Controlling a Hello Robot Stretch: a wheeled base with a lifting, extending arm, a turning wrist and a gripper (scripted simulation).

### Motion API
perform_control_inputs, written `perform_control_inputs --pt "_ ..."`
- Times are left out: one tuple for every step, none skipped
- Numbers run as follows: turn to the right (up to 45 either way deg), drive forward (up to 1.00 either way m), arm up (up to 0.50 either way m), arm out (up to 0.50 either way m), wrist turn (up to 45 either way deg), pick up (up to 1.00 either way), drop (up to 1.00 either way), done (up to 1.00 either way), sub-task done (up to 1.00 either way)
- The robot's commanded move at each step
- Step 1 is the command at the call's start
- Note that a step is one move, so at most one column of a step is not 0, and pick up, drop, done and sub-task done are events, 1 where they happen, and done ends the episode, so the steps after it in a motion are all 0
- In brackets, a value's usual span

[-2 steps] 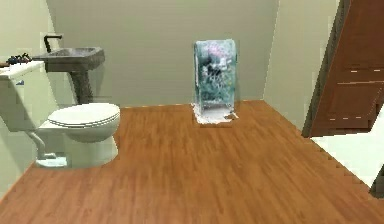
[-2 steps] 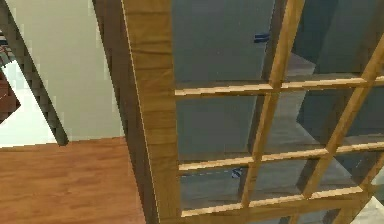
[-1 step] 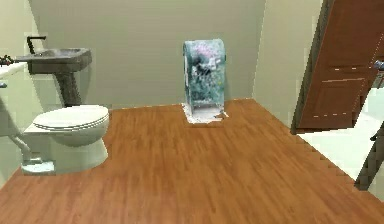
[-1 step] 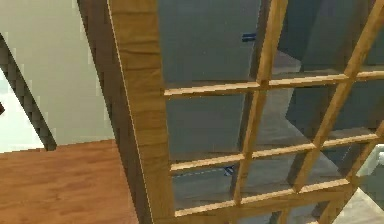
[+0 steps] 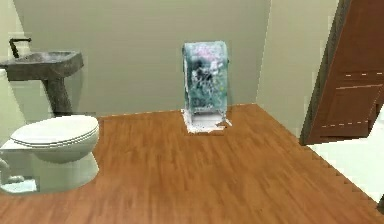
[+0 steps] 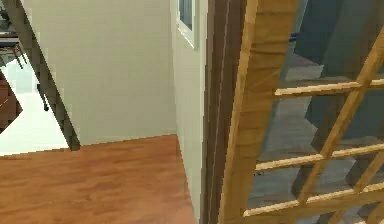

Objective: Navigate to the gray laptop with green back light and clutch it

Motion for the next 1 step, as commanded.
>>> perform_control_inputs --pt "24.0 0.0 0.0 0.0 0.0 0.0 0.0 0.0 0.0"
